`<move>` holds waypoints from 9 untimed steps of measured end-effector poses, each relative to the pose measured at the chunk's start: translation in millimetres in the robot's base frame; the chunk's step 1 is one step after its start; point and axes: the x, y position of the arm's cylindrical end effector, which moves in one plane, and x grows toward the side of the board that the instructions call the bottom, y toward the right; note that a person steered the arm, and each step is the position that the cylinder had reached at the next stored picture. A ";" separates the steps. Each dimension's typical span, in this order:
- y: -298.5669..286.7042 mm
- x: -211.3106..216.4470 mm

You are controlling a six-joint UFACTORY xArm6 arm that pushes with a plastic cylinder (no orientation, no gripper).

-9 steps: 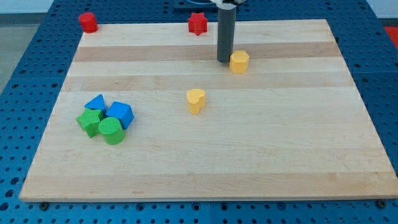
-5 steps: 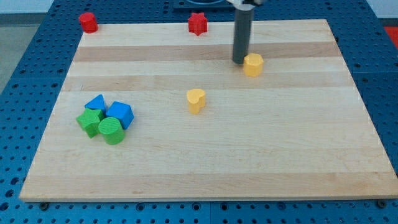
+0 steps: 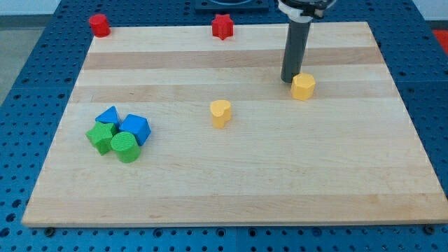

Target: Place the yellow hexagon to top right corner

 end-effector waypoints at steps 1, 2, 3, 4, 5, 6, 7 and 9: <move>-7.5 10.7; -23.0 18.6; -21.3 40.4; -6.7 66.0; 2.9 74.2; 16.1 77.8; 14.8 74.8; 10.8 38.3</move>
